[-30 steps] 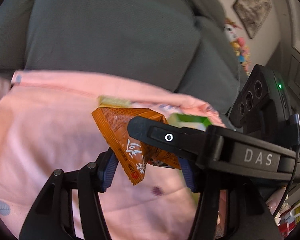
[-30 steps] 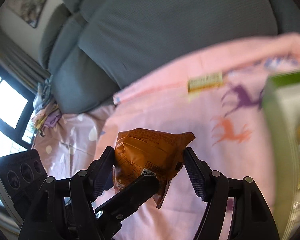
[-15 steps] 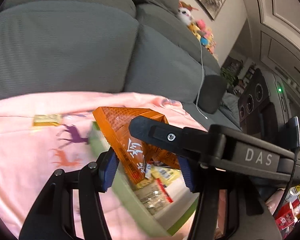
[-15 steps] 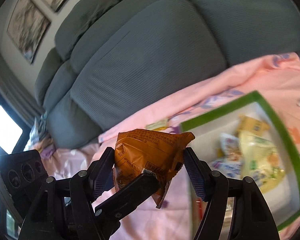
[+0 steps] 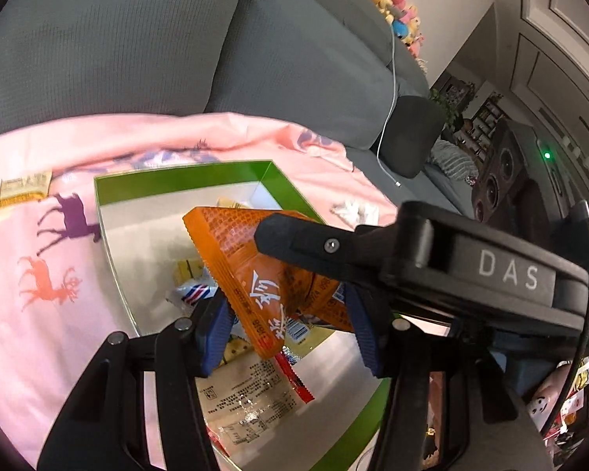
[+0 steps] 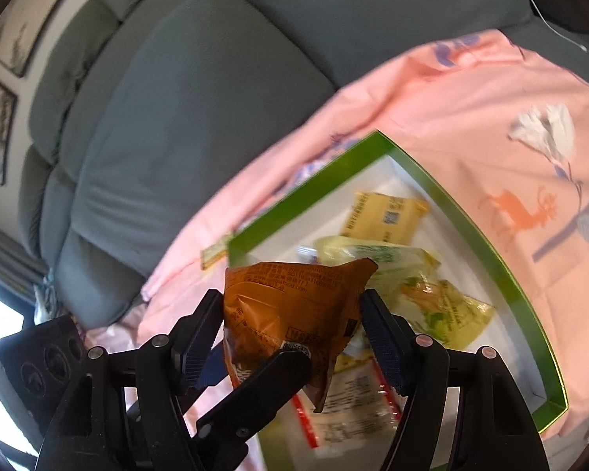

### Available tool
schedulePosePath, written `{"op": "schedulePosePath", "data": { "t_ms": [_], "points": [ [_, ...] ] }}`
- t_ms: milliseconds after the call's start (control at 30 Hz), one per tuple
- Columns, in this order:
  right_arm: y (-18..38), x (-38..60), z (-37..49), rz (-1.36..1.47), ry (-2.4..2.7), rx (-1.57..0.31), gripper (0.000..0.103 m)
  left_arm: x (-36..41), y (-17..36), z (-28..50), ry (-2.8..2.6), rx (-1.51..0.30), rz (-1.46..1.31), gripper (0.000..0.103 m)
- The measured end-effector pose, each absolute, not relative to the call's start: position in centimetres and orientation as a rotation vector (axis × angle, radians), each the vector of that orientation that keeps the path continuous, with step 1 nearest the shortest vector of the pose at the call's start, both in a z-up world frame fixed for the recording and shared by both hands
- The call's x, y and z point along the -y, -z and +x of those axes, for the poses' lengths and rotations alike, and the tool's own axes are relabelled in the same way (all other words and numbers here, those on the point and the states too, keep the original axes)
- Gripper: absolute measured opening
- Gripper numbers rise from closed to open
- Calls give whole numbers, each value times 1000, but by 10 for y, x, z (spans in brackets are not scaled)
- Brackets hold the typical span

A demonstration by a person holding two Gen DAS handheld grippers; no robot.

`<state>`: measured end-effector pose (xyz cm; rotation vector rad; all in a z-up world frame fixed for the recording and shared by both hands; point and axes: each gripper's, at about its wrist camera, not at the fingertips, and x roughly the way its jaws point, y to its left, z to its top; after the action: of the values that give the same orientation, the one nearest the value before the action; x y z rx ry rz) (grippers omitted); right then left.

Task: Organize snacks
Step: 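Carry the orange wrapper over the green box, then open the right gripper to drop the orange wrapper into the box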

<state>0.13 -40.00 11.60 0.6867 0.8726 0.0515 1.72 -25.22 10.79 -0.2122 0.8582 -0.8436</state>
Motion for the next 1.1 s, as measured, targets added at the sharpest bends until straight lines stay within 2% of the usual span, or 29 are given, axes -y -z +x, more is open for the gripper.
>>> {"op": "schedulePosePath", "data": {
  "t_ms": [167,367,533,633,700,1100],
  "points": [
    [-113,400,3,688,-47,-888,72,247,-106,15,832,-881,-211,54],
    [-118,399,-1,663,-10,-865,74,234,-110,6,809,-876,-190,62],
    [-126,396,-6,646,-5,-839,74,210,-120,1,758,-866,-186,79],
    [-136,390,-12,628,-10,-803,74,189,-126,-1,710,-854,-184,81],
    [-143,385,-16,614,-12,-781,74,175,-128,-2,657,-852,-173,87],
    [-171,351,-26,527,-35,-704,75,82,-111,-4,424,-881,-69,88]
  ]
}}
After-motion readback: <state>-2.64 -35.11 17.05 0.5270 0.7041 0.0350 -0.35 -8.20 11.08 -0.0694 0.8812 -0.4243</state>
